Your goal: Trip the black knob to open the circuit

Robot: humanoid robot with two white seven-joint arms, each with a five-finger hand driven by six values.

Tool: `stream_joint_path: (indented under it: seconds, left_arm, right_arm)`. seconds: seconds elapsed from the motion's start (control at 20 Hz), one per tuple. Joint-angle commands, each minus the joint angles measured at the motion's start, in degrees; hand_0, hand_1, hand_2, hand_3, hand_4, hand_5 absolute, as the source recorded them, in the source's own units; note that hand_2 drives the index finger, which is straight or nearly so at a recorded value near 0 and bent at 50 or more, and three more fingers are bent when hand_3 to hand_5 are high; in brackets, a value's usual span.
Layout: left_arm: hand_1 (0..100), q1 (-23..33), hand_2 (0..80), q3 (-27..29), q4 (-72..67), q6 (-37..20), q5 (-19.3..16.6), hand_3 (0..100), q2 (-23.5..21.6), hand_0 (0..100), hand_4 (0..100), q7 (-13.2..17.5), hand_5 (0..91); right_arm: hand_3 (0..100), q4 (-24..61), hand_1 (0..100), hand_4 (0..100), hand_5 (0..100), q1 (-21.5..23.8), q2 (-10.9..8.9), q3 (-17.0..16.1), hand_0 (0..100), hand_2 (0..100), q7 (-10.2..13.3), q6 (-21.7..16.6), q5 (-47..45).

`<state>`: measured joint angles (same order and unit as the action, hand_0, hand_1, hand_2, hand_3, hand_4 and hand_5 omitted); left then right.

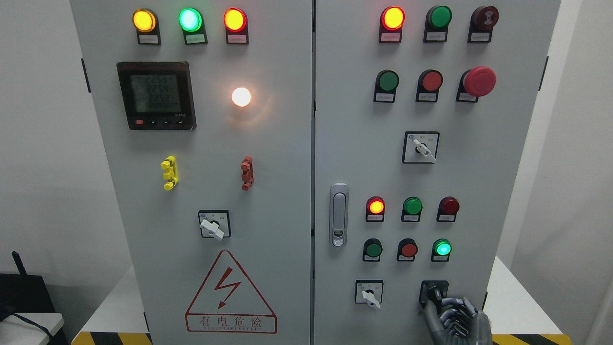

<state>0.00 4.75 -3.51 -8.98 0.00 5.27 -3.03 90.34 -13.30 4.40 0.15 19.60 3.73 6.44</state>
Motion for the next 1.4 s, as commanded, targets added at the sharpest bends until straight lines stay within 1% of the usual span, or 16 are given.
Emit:
stream_joint_path:
  seconds: [0.0,0.3,1.05,1.3,1.35]
  left_arm:
    - [39,-0.4,0.0,0.0,0.0,0.0,-1.8,0,0.0,12,0,0.0,0.0]
    - [39,-0.4,0.0,0.0,0.0,0.0,-1.8,0,0.0,12,0,0.0,0.0]
    - [39,-0.4,0.0,0.0,0.0,0.0,-1.9,0,0.0,12,0,0.0,0.0]
    - [39,-0.4,0.0,0.0,0.0,0.0,-1.8,0,0.0,12,0,0.0,0.0]
    - [39,-0.4,0.0,0.0,0.0,0.0,-1.8,0,0.0,12,0,0.0,0.0]
  right_arm:
    - [84,0.0,82,89,94,0.0,-0.09,1.7,45,45,-0.1,-0.2,0.2]
    - [85,0.0,81,90,94,0.1,-0.09,1.8,38,46,-0.1,-0.2,0.2]
    - [85,0.1,80,90,94,0.4,-0.18,2.0,33,46,-0.1,-0.3,0.3]
    - [84,0.1,80,90,94,1.2,-0.27,2.0,30,41,-0.1,-2.4,0.3]
    - [84,0.1,80,90,94,1.3,-0.53,2.0,29,40,-0.1,-2.5,0.3]
